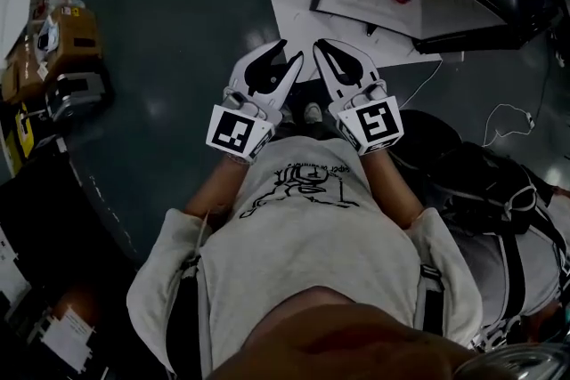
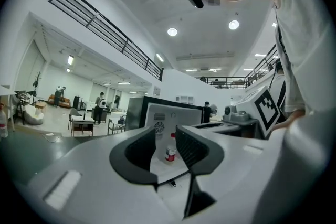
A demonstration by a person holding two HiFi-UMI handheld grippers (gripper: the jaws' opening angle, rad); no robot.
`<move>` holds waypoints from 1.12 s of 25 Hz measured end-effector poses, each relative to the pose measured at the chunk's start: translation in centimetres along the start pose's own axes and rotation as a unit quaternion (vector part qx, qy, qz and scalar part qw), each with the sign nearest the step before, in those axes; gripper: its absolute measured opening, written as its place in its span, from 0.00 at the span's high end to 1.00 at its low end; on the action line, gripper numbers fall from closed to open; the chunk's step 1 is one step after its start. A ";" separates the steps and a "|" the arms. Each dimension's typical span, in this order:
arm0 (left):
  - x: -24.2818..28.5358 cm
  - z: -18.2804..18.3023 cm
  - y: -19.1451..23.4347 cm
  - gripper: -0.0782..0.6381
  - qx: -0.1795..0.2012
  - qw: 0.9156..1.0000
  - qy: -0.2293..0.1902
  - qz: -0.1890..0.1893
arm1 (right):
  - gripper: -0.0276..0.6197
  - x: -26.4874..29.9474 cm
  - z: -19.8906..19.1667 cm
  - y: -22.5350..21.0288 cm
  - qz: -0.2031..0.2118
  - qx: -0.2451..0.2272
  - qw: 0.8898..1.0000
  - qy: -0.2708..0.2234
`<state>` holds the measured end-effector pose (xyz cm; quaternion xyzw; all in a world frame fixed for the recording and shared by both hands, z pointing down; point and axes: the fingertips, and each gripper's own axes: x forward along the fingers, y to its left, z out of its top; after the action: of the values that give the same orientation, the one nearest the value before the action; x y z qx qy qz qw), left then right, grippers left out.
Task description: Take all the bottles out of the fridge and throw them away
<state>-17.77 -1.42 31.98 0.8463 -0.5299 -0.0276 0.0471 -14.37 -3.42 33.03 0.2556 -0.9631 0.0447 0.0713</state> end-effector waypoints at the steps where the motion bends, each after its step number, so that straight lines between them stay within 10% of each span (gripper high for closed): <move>1: 0.5 0.0 -0.5 0.71 0.000 1.000 0.001 -0.008 | 0.94 -0.6 0.0 -0.4 -0.007 0.001 1.000 0.000; 28: 12.4 -0.6 -15.8 0.72 -0.011 0.994 0.014 -0.110 | 0.82 -16.4 -1.6 -12.7 -0.119 0.022 0.993 0.002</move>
<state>1.81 -5.72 30.93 0.8993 -0.4322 -0.0266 0.0609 6.21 -6.24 32.60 0.3700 -0.9244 0.0574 0.0724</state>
